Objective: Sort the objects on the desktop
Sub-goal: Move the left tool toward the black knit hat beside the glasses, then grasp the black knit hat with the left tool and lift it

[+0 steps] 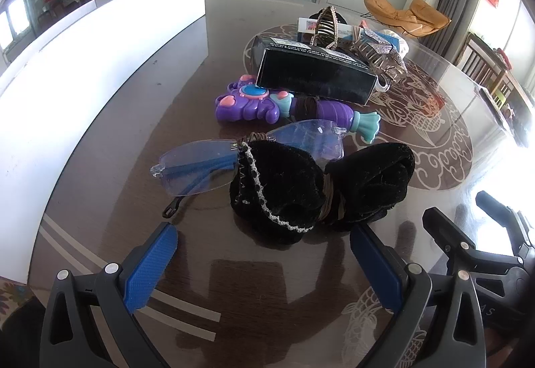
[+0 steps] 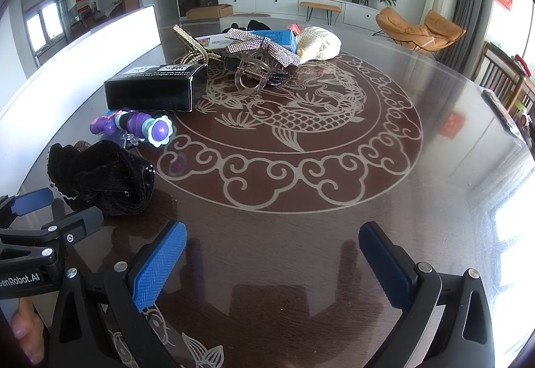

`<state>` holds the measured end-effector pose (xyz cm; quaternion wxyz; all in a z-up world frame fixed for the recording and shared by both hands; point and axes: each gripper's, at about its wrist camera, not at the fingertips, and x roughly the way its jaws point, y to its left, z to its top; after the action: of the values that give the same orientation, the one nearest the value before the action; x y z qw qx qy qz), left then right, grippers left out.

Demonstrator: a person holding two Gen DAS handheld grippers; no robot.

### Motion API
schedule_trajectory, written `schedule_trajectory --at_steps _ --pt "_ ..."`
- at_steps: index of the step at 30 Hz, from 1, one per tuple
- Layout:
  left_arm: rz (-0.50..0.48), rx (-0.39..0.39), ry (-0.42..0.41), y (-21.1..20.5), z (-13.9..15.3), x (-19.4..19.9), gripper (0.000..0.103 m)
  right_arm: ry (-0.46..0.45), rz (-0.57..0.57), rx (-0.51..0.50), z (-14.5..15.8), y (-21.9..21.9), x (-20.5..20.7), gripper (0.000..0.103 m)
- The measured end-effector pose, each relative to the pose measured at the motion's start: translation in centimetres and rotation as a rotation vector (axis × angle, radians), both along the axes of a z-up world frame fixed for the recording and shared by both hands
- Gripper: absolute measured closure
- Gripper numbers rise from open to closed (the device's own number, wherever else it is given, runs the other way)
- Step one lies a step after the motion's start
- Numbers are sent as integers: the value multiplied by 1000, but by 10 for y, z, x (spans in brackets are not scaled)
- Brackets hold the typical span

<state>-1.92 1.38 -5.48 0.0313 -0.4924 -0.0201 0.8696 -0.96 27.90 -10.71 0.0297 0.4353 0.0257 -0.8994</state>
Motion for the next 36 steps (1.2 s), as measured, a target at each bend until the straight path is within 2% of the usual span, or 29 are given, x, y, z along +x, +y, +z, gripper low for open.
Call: schedule_trajectory --at_steps 14,20,24,29,31,36 --pt "-4 -21 -2 4 0 0 0 -1 0 -1 0 0 0 0" --pt "-30 -72 7 13 -2 -12 0 2 -12 -1 -1 2 0 0" --pt "-55 -71 26 17 -2 -36 0 10 -29 -9 0 5 1 0" --pt "-19 -74 -41 25 0 -82 0 -7 -23 0 0 3 0 0" --pt "-17 -73 -44 25 0 -79 0 -13 -18 3 -1 3 0 0" --pt "-53 -70 32 17 -2 -40 0 -32 -18 5 -3 2 -1 0"
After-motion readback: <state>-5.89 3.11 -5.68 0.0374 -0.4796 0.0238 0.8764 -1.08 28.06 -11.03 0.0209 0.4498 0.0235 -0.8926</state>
